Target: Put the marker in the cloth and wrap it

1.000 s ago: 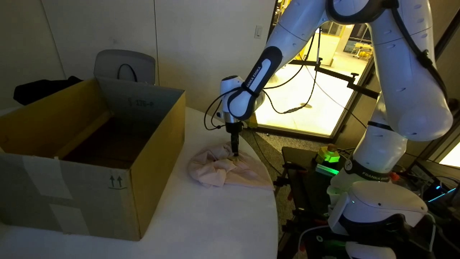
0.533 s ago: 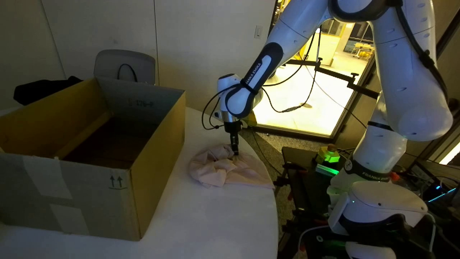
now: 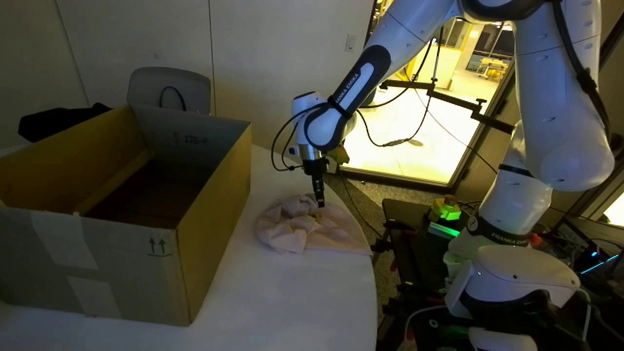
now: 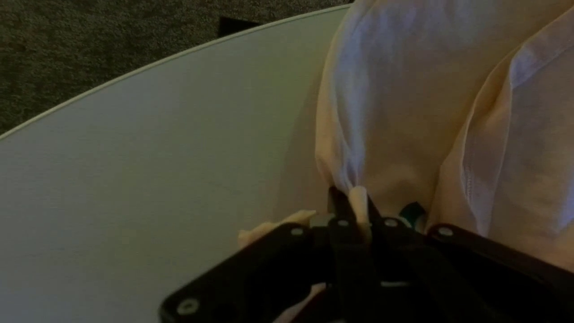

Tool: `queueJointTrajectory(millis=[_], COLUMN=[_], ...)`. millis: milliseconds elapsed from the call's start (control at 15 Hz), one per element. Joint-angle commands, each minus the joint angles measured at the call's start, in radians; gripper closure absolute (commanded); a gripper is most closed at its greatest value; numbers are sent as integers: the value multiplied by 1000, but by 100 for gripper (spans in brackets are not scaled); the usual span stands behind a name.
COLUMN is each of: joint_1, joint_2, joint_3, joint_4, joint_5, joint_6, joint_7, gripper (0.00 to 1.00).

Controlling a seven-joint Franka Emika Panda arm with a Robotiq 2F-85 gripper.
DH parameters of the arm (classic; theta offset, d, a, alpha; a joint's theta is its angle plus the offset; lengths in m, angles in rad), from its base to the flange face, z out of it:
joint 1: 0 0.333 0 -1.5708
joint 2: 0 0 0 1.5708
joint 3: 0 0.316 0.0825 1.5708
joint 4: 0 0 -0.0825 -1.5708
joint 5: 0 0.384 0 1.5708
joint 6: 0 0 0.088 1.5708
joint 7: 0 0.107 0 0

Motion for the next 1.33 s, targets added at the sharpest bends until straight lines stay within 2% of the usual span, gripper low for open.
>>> queueJointTrajectory(millis=[0,267,467,733,1000,1133,1200,1267], joint_1=[5,39,111,232,326,357,367,374], joint_2=[-124,-219,-239,-172,-114,-90,-83,-80], joint_3=[19,55,95,129,150,153,155,159], joint_4=[-67,-119,-138,-119,-103,-104,-105,-107], joint_5=[10,21,30,5,5,-1,-1,4], joint_6=[2,13,10,14,26,34,32,31], joint_7=[-52,-102,-79,71,220,269,280,286], gripper=[98,98,98,98,97,81,65,64])
